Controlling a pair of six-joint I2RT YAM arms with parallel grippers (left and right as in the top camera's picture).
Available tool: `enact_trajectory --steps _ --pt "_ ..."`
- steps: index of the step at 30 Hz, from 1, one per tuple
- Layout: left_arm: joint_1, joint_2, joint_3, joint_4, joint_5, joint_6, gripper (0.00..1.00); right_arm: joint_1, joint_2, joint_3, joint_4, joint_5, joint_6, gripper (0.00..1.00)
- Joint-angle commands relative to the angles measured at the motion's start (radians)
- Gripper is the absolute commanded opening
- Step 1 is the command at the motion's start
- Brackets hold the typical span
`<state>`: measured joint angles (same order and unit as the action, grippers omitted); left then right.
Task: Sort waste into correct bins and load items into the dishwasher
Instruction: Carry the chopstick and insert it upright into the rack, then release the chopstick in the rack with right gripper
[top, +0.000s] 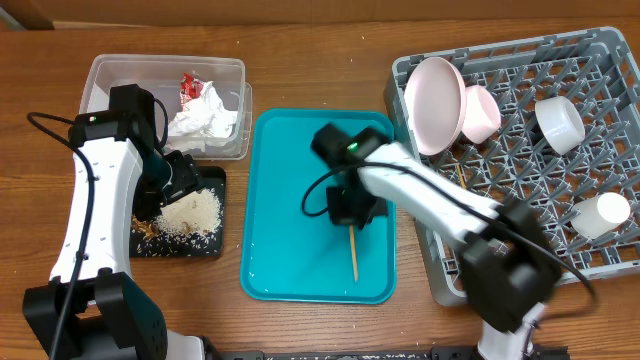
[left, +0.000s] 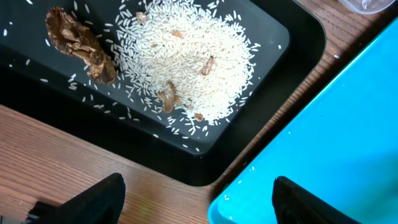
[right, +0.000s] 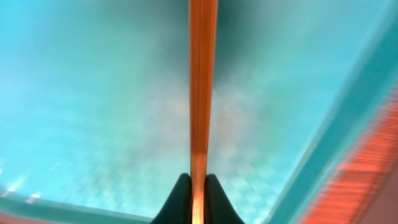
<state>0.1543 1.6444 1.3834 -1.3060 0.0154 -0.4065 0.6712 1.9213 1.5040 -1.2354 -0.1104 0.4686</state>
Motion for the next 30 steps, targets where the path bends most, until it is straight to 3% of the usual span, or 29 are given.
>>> enact_trajectory --steps 1,8,16,21,25,30 --pt "-0.005 -0.008 -0.006 -0.002 0.003 0.03 0.78 -0.059 -0.19 0.084 -0.039 0.035 -0.188 0.04" --pt "-0.005 -0.008 -0.006 -0.002 0.003 0.03 0.78 -0.266 -0.377 0.095 -0.131 0.062 -0.351 0.04" --pt "-0.005 -0.008 -0.006 -0.002 0.003 0.03 0.78 -0.494 -0.378 0.048 -0.209 0.15 -0.529 0.04" --pt "-0.005 -0.008 -0.006 -0.002 0.003 0.03 0.78 -0.568 -0.367 -0.061 -0.183 0.227 -0.537 0.04" --pt "-0.005 -0.008 -0.006 0.001 0.003 0.03 0.78 -0.571 -0.367 -0.134 -0.15 0.21 -0.71 0.04" --pt "-0.005 -0.008 -0.006 -0.001 0.003 0.03 0.78 -0.571 -0.367 -0.182 -0.101 0.211 -0.73 0.04"
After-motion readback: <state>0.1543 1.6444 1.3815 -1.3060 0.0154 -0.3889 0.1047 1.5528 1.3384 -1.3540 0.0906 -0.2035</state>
